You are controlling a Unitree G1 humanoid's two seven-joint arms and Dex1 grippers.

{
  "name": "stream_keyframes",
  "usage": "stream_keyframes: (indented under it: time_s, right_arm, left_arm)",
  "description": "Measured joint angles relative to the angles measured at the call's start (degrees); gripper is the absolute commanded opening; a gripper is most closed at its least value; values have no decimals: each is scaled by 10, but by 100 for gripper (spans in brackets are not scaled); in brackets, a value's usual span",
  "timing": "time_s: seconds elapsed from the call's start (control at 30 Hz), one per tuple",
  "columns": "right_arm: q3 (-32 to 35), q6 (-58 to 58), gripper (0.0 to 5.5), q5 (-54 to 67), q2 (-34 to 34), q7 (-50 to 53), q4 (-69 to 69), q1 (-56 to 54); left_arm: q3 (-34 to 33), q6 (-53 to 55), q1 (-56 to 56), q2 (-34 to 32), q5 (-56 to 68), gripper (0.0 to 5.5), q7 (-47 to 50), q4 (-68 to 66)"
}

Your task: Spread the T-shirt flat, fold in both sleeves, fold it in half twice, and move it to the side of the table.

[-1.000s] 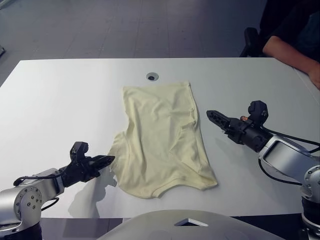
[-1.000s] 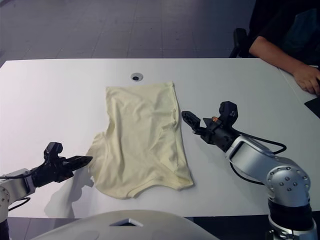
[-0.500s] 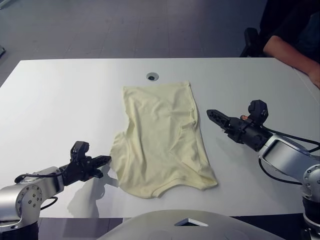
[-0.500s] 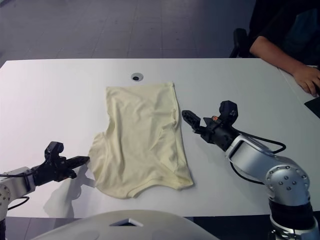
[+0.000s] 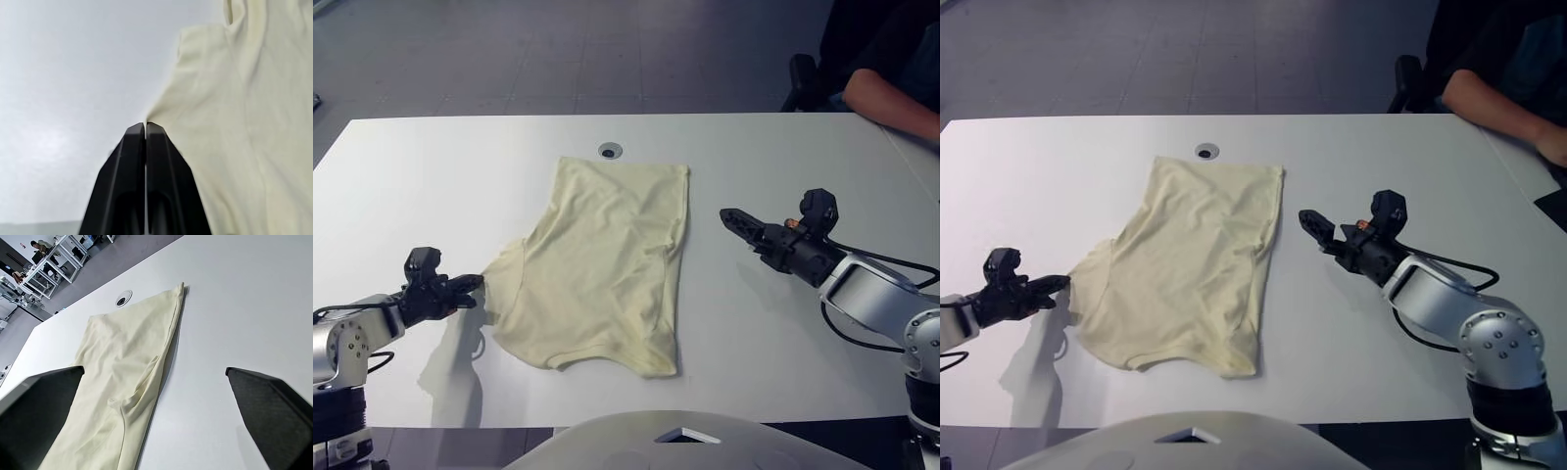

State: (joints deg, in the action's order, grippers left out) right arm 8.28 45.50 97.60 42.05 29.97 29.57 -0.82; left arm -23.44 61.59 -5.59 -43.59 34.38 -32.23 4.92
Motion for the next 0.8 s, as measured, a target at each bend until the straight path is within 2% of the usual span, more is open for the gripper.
stream_keyframes:
  time_s: [0.23, 0.4, 0.6, 0.8]
  right_arm:
    - [1, -13, 540, -14, -9, 10, 18, 21]
    - [1, -42, 540, -26, -39, 33, 56, 63]
    - [-6, -78, 540, -57, -82, 61, 96, 99]
    - [-18, -99, 540, -77, -105, 73, 115, 113]
  left_arm:
    - [6, 52, 13, -10, 7, 3, 0, 33]
    - [36, 85, 103, -52, 14, 3, -16, 50]
    - [80, 147, 198, -64, 42, 3, -34, 78]
    - [108, 214, 214, -61, 98, 3, -48, 165]
